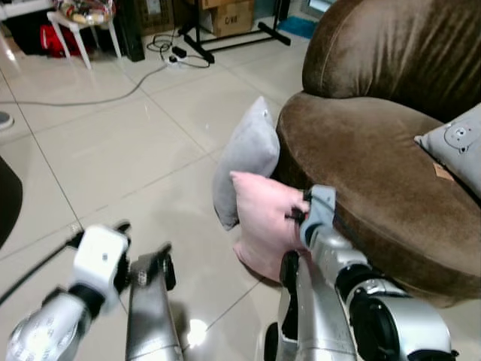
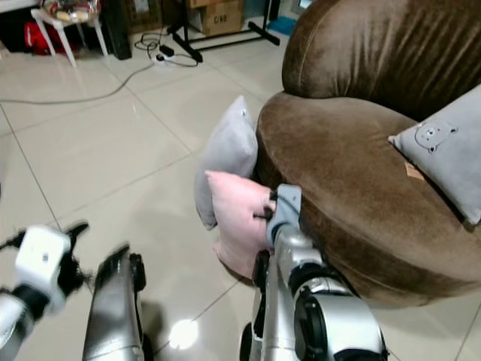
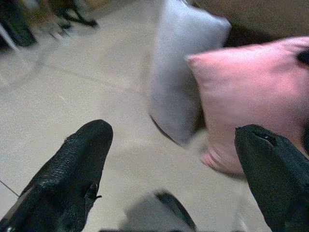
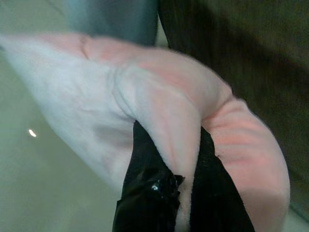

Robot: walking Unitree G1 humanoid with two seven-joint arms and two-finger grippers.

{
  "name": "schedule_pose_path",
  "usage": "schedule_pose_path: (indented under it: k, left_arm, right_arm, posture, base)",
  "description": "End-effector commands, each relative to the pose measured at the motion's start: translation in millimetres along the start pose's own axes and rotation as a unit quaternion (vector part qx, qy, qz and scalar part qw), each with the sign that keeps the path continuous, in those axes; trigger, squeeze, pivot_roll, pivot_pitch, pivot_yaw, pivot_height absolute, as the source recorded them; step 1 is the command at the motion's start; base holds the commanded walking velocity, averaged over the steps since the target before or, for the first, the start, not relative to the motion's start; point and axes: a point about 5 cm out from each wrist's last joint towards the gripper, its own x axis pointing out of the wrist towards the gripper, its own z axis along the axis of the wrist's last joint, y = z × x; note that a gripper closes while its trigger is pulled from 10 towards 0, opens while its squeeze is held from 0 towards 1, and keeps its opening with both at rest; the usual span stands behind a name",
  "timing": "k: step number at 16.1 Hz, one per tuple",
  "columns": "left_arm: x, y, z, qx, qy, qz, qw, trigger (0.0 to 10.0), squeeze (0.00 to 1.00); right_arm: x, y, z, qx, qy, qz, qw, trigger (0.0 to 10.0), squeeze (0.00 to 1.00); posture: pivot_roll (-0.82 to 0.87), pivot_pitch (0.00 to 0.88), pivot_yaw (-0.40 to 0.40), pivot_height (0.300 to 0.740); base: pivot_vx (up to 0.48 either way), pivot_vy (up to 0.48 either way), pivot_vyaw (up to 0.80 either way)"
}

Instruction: Move the pillow to the sofa from floor

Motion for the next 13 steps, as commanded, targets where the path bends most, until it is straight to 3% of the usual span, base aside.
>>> schedule_pose_path:
  k: [1, 3, 4, 5, 7, 9, 10, 12, 13]
  left_arm:
    - [4.3, 3.1, -1.4, 0.005, -0.003, 0.024, 1.000, 10.0, 0.55]
    - [17.1, 4.1, 6.3, -0.002, -0.030, 0.049, 0.998, 10.0, 0.55]
    - [21.4, 4.0, 8.3, 0.001, -0.036, 0.060, 0.998, 10.0, 0.53]
    - [22.8, 4.1, 8.8, 0.004, -0.038, 0.065, 0.997, 10.0, 0.53]
    - [28.4, 4.0, 17.4, 0.008, -0.055, 0.080, 0.995, 10.0, 0.52]
    - [32.7, 4.4, 25.3, 0.013, -0.071, 0.086, 0.994, 10.0, 0.52]
    - [33.5, 5.0, 27.0, 0.014, -0.074, 0.088, 0.993, 10.0, 0.51]
    - [35.1, 5.7, 30.7, 0.016, -0.081, 0.090, 0.992, 10.0, 0.51]
    - [35.7, 5.5, 31.9, 0.017, -0.083, 0.091, 0.992, 10.0, 0.51]
  right_arm:
    - [0.5, -2.0, 30.1, 0.023, -0.070, 0.020, 0.997, 0.0, 0.00]
    - [-14.0, -10.4, 82.0, 0.037, -0.178, 0.064, 0.981, 0.0, 0.00]
    - [-31.7, -11.1, 110.7, 0.038, -0.229, 0.089, 0.969, 0.0, 0.00]
    - [-40.3, -10.5, 121.8, 0.038, -0.248, 0.101, 0.963, 0.0, 0.00]
    - [-78.7, -16.9, 185.5, 0.028, -0.339, 0.123, 0.932, 0.0, 0.00]
    - [-112.2, -33.7, 253.0, -0.002, -0.429, 0.100, 0.898, 0.0, 0.00]
    - [-125.6, -40.6, 273.4, -0.017, -0.451, 0.089, 0.888, 0.0, 0.00]
    - [-138.1, -43.6, 291.7, -0.067, -0.456, 0.063, 0.885, 0.0, 0.00]
    - [-133.5, -42.1, 290.1, -0.106, -0.435, 0.037, 0.894, 3.8, 0.00]
  posture:
    - [0.10, 0.000, -0.043, 0.430]
    - [0.05, 0.000, -0.035, 0.430]
    - [0.04, 0.000, -0.038, 0.430]
    - [0.04, 0.000, -0.039, 0.430]
    - [0.04, 0.000, -0.051, 0.430]
    - [0.05, 0.000, -0.061, 0.430]
    - [0.05, 0.000, -0.064, 0.430]
    - [0.06, 0.000, -0.069, 0.430]
    - [0.06, 0.000, -0.073, 0.430]
  base:
    - [0.000, 0.000, 0.00]
    - [0.000, 0.000, 0.00]
    - [0.000, 0.000, 0.00]
    - [0.000, 0.000, 0.00]
    - [0.000, 0.000, 0.00]
    - [0.000, 0.000, 0.00]
    - [0.000, 0.000, 0.00]
    - [0.000, 0.000, 0.00]
    - [0.000, 0.000, 0.00]
